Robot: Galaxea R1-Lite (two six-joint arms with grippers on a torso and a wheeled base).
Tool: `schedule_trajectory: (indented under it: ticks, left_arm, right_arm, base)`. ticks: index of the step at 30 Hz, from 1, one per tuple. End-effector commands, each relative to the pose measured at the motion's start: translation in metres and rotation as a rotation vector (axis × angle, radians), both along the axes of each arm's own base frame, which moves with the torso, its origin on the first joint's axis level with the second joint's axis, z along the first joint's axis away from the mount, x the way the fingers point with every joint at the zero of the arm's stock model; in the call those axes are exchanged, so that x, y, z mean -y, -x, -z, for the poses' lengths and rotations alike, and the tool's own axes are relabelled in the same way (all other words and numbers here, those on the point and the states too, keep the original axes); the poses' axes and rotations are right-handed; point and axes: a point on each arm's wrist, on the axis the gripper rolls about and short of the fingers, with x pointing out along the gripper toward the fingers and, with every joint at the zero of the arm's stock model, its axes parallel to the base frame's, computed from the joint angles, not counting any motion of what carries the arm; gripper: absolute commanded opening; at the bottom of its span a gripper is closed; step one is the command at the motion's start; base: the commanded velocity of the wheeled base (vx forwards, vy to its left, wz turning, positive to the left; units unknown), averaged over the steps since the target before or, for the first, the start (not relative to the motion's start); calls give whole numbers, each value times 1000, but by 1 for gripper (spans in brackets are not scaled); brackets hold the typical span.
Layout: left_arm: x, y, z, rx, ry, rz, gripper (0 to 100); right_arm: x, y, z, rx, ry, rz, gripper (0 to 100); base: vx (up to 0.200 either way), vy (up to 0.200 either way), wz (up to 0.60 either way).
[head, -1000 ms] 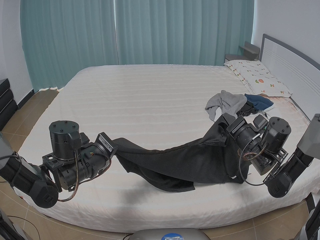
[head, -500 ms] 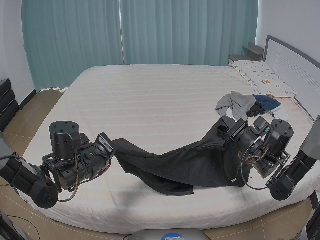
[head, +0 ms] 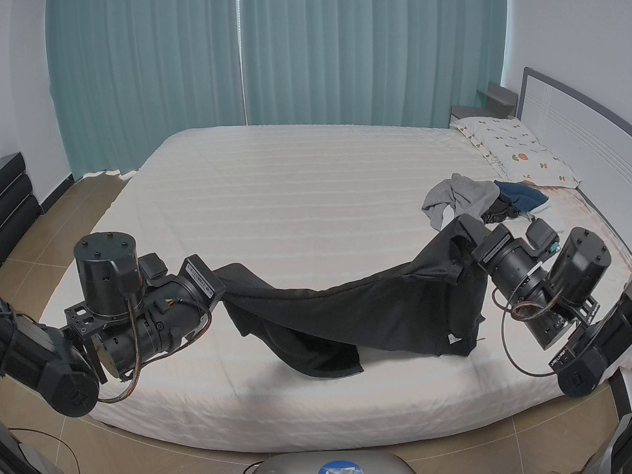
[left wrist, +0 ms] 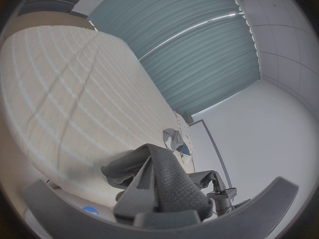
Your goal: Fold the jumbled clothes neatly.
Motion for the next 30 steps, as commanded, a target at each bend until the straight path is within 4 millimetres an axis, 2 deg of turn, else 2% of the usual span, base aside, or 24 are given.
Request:
schedule_trajectory:
  ticks: [1, 2, 3, 5, 7, 8, 12, 13, 14, 16, 19, 20, 21, 23, 26, 27, 28, 30]
  left_arm:
    - [-4, 18, -18, 80, -11, 31, 0]
    - [-4, 18, -18, 80, -11, 31, 0]
    - [-5, 22, -24, 113, -20, 35, 0]
    - [-6, 23, -25, 120, -20, 36, 0]
    - [-10, 30, -41, 173, -1, 35, 0]
    - [-12, 32, -44, 179, 1, 33, 0]
    - [-18, 38, -75, 237, -5, 21, 0]
    - [-21, 41, -83, 253, -3, 18, 0]
    - [-21, 41, -83, 253, -3, 18, 0]
    - [-27, 48, -102, 258, -8, 14, 0]
    - [-27, 46, -116, 231, -23, 12, 0]
    - [-27, 44, -120, 229, -25, 7, 0]
    - [-27, 44, -120, 229, -25, 7, 0]
    - [-29, 36, -132, 230, -27, -16, 0]
    - [-24, 17, -131, 170, -59, -33, 0]
    - [-24, 17, -131, 170, -59, -33, 0]
    - [-22, 1, -126, 113, -87, -48, 0]
    - [-21, -13, -121, 79, -100, -61, 0]
  right_arm:
    - [14, 28, -33, 120, 27, 20, 0]
    - [14, 28, -33, 120, 27, 20, 0]
    - [20, 39, -44, 177, 66, 35, 0]
    - [21, 41, -47, 188, 72, 38, 0]
    - [32, 63, -76, 299, 56, 54, 0]
    - [34, 68, -82, 310, 57, 57, 0]
    - [48, 94, -131, 364, 53, 70, 0]
    - [52, 101, -140, 370, 51, 69, 0]
    - [52, 101, -140, 370, 51, 69, 0]
    - [62, 119, -170, 381, 46, 75, 0]
    - [68, 129, -200, 394, 32, 87, 0]
    - [69, 129, -208, 393, 32, 93, 0]
    - [69, 129, -208, 393, 32, 93, 0]
    - [70, 125, -231, 399, 31, 111, 0]
    - [68, 105, -245, 371, 55, 156, 0]
    - [68, 105, -245, 371, 55, 156, 0]
    - [66, 83, -245, 327, 88, 183, 0]
    - [64, 65, -240, 288, 109, 199, 0]
  base:
    - [-200, 0, 0]
    - [-200, 0, 0]
    - [-200, 0, 0]
    - [-200, 0, 0]
    - [0, 0, 0]
    - [0, 0, 0]
    - [0, 0, 0]
    - [0, 0, 0]
    - [0, 0, 0]
    - [0, 0, 0]
    - [0, 0, 0]
    - [0, 0, 0]
    - [0, 0, 0]
    - [0, 0, 0]
    - [0, 0, 0]
    - [0, 0, 0]
    - [0, 0, 0]
    - [0, 0, 0]
